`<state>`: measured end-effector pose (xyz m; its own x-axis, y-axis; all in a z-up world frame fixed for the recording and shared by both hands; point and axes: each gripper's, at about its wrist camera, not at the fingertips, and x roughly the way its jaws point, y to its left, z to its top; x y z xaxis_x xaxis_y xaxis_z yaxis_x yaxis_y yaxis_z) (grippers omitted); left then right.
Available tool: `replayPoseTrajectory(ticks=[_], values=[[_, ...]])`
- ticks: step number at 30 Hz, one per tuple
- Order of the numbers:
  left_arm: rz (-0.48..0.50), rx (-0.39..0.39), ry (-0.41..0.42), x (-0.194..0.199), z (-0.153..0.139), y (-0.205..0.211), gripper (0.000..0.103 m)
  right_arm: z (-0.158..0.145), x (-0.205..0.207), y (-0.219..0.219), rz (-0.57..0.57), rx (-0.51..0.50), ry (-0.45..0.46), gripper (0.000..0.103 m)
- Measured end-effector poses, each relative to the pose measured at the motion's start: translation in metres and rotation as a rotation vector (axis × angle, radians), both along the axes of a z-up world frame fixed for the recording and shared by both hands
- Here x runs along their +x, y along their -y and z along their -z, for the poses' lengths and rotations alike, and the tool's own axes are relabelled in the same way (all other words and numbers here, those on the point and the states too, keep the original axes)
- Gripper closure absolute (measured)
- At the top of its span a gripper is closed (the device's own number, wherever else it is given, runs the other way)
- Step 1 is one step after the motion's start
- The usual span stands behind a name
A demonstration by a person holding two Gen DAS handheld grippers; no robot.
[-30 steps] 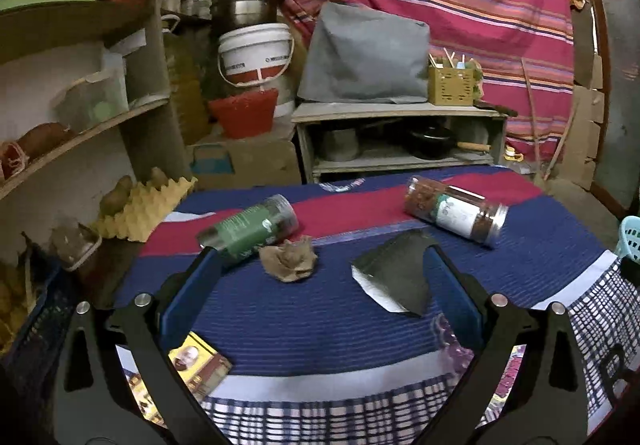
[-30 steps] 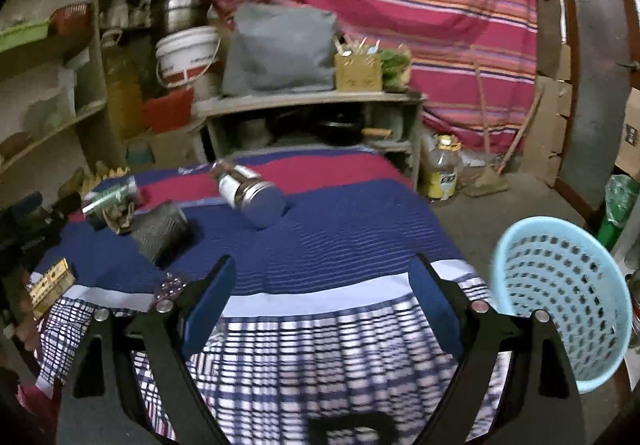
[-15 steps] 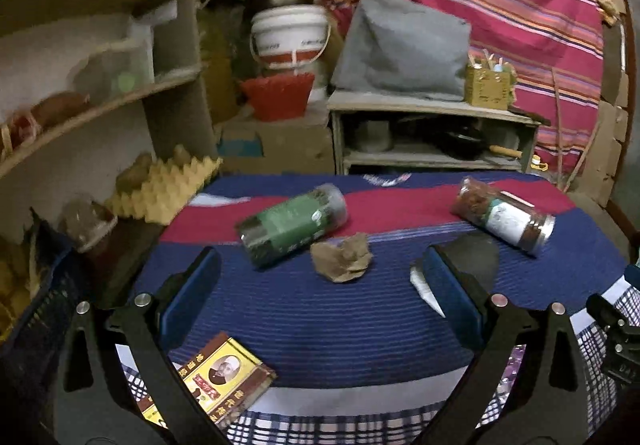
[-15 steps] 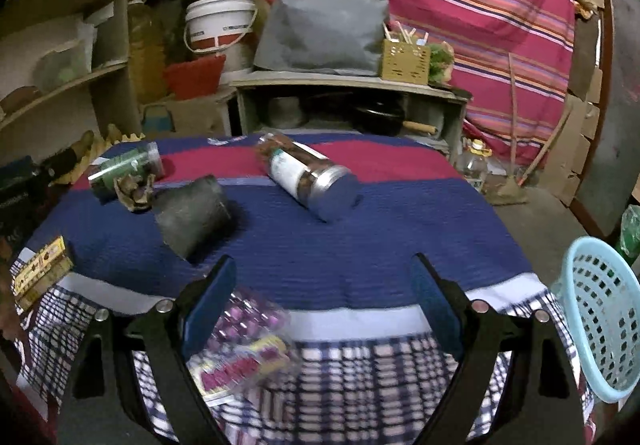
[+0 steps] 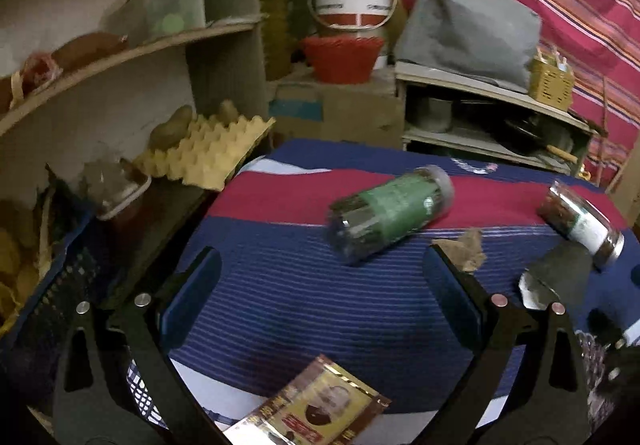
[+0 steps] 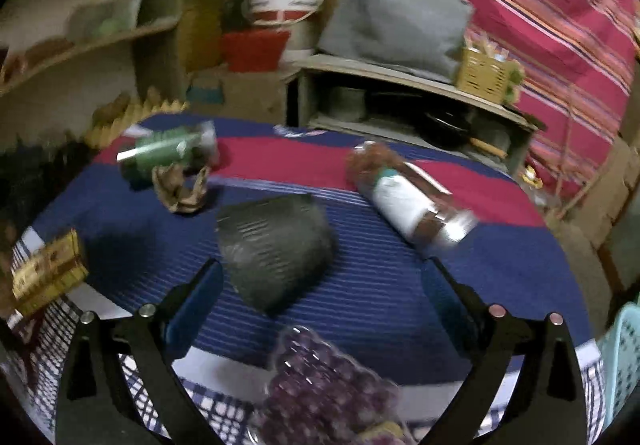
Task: Collect trash
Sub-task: 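Reach both tools toward the black glove and jars on the table, then grasp the black glove with the right tool and lift it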
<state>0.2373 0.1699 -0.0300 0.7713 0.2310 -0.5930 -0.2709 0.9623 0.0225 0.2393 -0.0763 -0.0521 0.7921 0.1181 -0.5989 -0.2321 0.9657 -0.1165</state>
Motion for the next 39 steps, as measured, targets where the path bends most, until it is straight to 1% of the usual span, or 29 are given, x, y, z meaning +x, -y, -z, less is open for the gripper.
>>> replayPoseTrajectory(ticks=[3,8,12,15,21,22,24,25,31,34,37,38,39], values=[[-0.015,-0.022,-0.009,0.002,0.003,-0.007,0.006,0.006,0.011,-0.014,-0.031,-0.059,-0.012,0.006],[-0.003,-0.004,-0.003,0.003,0.001,-0.001,0.006,0.009,0.033,-0.019,-0.046,-0.075,-0.062,0.006],[0.018,0.016,0.003,0.002,-0.002,0.007,0.006,0.010,0.047,-0.015,-0.068,-0.032,-0.114,0.006],[0.028,0.035,0.005,0.001,-0.002,0.012,0.006,0.012,0.050,-0.014,-0.075,-0.028,-0.119,0.006],[0.045,0.048,-0.009,0.004,0.003,0.019,0.006,0.014,0.050,-0.006,-0.083,0.017,-0.130,0.008],[0.046,0.053,-0.011,0.004,0.003,0.020,0.006,0.014,0.049,-0.005,-0.091,0.022,-0.130,0.010],[0.049,0.065,-0.010,0.004,0.004,0.023,0.006,0.014,0.050,-0.005,-0.100,0.024,-0.137,0.024],[0.051,0.068,-0.009,0.004,0.004,0.024,0.006,0.015,0.050,-0.005,-0.103,0.024,-0.140,0.026],[0.051,0.041,-0.004,0.006,0.005,0.022,0.006,0.015,0.046,-0.005,-0.115,0.008,-0.102,0.026],[0.040,0.050,-0.003,0.006,0.006,0.022,0.006,0.010,0.042,0.000,-0.105,0.013,-0.080,0.027],[0.033,0.053,-0.003,0.007,0.008,0.022,0.006,0.002,0.035,0.009,-0.090,0.031,-0.061,0.030],[0.033,0.051,-0.002,0.008,0.009,0.023,0.006,-0.001,0.032,0.013,-0.080,0.034,-0.054,0.038],[0.033,0.051,-0.002,0.008,0.009,0.023,0.006,-0.003,0.030,0.019,-0.078,0.044,-0.062,0.056]])
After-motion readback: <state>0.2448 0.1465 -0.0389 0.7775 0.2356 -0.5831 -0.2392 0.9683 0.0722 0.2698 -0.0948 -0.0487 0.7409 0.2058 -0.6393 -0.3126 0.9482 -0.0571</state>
